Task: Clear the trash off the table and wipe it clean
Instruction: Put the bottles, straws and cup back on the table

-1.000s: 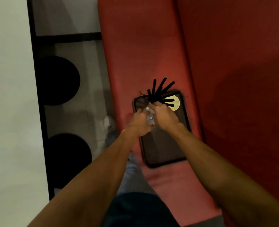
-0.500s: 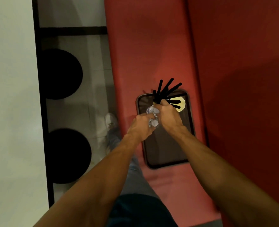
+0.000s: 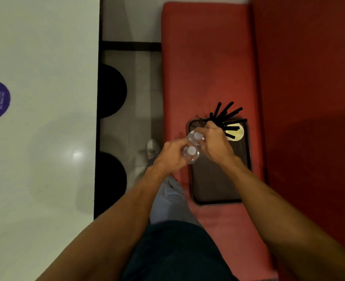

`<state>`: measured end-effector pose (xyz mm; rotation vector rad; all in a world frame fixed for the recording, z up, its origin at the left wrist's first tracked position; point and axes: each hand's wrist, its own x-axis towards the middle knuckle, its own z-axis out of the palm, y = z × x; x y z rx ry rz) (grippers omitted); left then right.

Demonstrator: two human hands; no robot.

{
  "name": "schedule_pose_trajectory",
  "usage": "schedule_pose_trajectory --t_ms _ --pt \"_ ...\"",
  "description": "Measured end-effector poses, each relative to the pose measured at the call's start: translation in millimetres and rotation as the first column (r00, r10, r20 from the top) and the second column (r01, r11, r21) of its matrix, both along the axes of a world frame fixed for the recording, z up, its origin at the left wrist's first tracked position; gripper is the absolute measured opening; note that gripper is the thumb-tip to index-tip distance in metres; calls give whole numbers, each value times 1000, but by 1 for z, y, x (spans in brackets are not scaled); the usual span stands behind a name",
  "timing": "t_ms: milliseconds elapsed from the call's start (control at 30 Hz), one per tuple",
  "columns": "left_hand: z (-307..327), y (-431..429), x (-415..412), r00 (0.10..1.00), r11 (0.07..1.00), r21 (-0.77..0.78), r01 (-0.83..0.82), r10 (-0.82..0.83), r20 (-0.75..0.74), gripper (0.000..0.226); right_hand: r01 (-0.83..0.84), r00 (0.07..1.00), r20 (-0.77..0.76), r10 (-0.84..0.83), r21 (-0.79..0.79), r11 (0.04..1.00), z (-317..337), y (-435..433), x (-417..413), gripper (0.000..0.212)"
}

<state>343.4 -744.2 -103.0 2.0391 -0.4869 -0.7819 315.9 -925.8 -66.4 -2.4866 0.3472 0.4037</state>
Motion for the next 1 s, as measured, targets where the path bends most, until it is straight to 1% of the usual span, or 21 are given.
schedule_pose_trajectory --t_ms 67,133,267,333,533,633,733,867,1000 --pt "15 17 7 999 999 2 -43 43 3 23 -26 998 50 26 3 1000 16 13 9 13" --pt "34 37 16 997 997 14 -75 75 27 26 -40 997 65 38 25 999 37 29 22 12" --pt "78 80 39 982 984 1 -177 176 60 22 -154 983 98 154 -5 988 77 63 57 12" --pt "100 102 49 970 973 -20 -228 229 75 23 -205 970 132 206 -19 979 98 82 75 11" --pt "158 168 84 924 936 -26 -350 349 156 28 -326 907 255 335 -75 942 166 141 130 16" --pt "181 200 99 889 907 -36 -420 419 184 29 -369 878 291 380 -92 925 194 173 156 20" --pt "199 229 111 836 861 -67 -504 506 213 33 -436 840 312 444 -99 894 215 206 181 27" --pt "214 258 123 788 814 -79 -576 578 209 43 -490 818 305 488 -75 868 235 247 211 25" --pt "223 289 134 718 743 -113 -660 668 198 46 -521 805 319 500 -21 853 244 283 239 27"
